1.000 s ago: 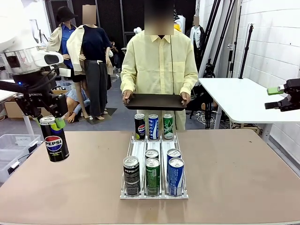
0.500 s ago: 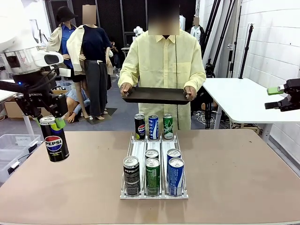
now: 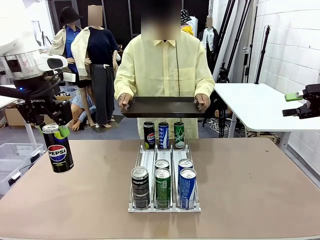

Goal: Retrieve and hand over the desired beverage to the person.
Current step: Place the picked can on the Handle tray extended by the person.

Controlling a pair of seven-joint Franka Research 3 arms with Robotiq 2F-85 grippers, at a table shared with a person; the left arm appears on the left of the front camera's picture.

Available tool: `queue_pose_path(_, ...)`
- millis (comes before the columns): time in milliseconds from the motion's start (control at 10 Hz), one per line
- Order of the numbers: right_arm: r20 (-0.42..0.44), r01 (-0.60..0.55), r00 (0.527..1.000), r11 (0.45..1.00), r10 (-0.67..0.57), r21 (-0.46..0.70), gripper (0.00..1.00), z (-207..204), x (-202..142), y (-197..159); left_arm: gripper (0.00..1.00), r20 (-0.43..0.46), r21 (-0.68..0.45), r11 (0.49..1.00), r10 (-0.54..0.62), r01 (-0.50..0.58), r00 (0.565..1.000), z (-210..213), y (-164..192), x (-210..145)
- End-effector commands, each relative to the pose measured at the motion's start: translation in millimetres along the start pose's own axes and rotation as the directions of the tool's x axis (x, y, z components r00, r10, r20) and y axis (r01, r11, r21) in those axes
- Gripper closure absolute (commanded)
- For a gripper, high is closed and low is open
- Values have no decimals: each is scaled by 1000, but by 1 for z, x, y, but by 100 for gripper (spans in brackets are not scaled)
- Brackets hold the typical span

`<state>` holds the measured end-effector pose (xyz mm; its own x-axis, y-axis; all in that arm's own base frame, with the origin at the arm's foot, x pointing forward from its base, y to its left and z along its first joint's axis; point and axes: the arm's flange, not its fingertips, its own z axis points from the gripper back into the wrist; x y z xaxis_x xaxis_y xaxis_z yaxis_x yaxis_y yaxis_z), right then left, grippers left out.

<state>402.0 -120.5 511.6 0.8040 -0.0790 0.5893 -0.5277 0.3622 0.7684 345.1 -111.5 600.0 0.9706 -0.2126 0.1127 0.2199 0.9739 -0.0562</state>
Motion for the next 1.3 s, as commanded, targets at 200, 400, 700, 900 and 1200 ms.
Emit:
queue_pose_path(200, -1, -8, 1000, 1000, 8, 3, 0, -1, -2, 0, 100, 4, -1, 1000, 9, -9, 1000, 7, 0, 1)
queue_pose_path(400, -1, -8, 1000, 1000, 8, 3, 0, -1, -2, 0, 100, 4, -1, 1000, 9, -9, 1000, 7, 0, 1)
queue_pose_path(700, -1, -8, 1000, 1000, 8, 3, 0, -1, -2, 0, 100, 4, -1, 1000, 9, -9, 1000, 7, 0, 1)
queue_pose_path(900, -1, -8, 1000, 1000, 8, 3, 0, -1, -2, 0, 100, 4, -1, 1000, 9, -9, 1000, 7, 0, 1)
queue_pose_path(1200, -1, -8, 1000, 1000, 8, 3, 0, -1, -2, 0, 100, 43, -13, 1000, 19, -18, 999, 6, 0, 4)
